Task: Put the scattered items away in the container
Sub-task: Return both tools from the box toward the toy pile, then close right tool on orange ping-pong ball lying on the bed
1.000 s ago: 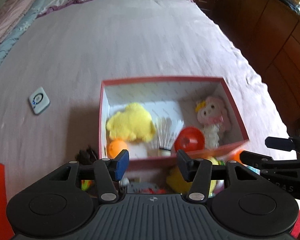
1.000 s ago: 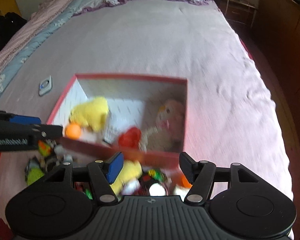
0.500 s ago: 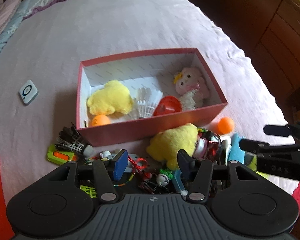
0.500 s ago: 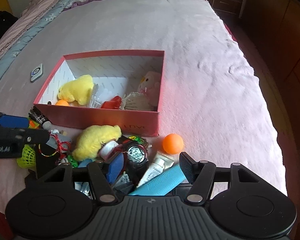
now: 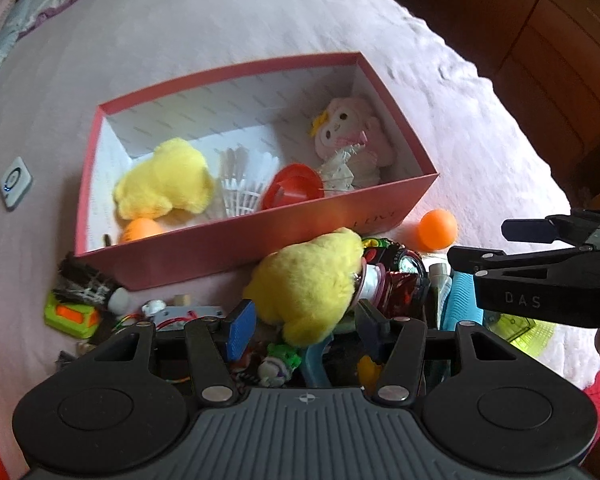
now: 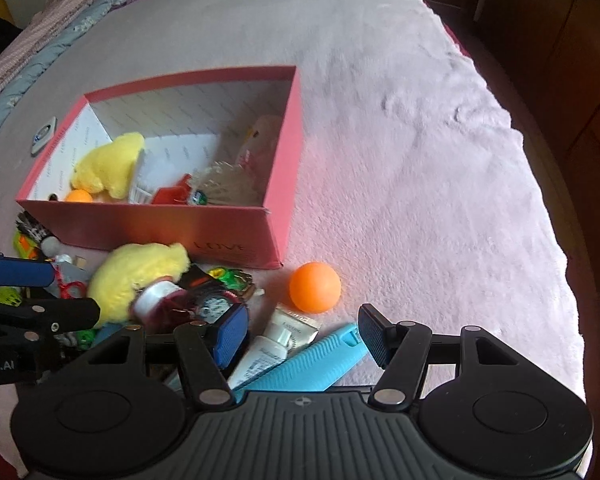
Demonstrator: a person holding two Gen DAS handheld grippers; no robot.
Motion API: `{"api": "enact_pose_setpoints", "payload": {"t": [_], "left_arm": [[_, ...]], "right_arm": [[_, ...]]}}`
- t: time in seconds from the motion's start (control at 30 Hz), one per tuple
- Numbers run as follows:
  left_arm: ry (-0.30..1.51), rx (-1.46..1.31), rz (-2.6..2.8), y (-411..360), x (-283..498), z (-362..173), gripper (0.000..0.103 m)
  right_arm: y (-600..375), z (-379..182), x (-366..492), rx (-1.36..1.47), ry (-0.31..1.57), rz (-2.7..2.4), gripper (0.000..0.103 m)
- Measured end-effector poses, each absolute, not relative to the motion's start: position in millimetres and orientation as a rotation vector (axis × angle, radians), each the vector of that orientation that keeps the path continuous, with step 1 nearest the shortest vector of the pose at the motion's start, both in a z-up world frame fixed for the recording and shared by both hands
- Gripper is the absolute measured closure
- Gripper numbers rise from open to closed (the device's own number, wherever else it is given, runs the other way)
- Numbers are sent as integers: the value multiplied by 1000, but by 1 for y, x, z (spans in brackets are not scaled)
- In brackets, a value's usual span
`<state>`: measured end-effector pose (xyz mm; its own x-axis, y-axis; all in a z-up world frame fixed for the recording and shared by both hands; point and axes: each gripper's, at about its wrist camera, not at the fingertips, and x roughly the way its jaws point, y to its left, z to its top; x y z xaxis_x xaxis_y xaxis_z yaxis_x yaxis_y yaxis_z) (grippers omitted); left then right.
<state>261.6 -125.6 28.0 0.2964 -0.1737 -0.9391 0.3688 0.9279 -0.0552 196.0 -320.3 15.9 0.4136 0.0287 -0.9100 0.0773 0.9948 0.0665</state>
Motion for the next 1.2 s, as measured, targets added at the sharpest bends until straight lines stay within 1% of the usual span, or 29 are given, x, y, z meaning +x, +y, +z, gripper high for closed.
{"api": "enact_pose_setpoints", "payload": {"t": [0.23, 0.53, 0.7, 0.77, 0.9, 0.97, 1.1, 1.13, 1.17, 1.2], "left_arm": [[1242, 219, -365, -140, 275, 6, 47], [1268, 229, -390, -143, 289, -11, 34], [1279, 208, -387, -140, 294, -18, 19], [1284, 180, -382, -137, 298, -21, 17], [1296, 128, -393, -134, 303, -25, 17], [1307, 101, -401, -133, 305, -28, 18], [1328, 49, -412, -131, 311, -33, 19], [1333, 36, -414, -130, 313, -35, 21], [1338, 22, -417, -129, 314, -36, 26], [1336, 25, -421, -130, 315, -36, 29]], "right_arm": [[-329, -3, 206, 121, 1173, -33, 39], [-327, -21, 226, 100, 1193, -13, 39], [-327, -33, 238, 97, 1210, -20, 39], [-326, -37, 242, 96, 1217, -19, 40], [-324, -44, 247, 81, 1221, -14, 46], [-324, -47, 249, 83, 1223, -15, 51], [-325, -56, 255, 111, 1253, -25, 56], [-325, -57, 256, 114, 1254, -29, 58], [-324, -58, 256, 118, 1255, -32, 61], [-324, -58, 257, 120, 1256, -35, 61]]}}
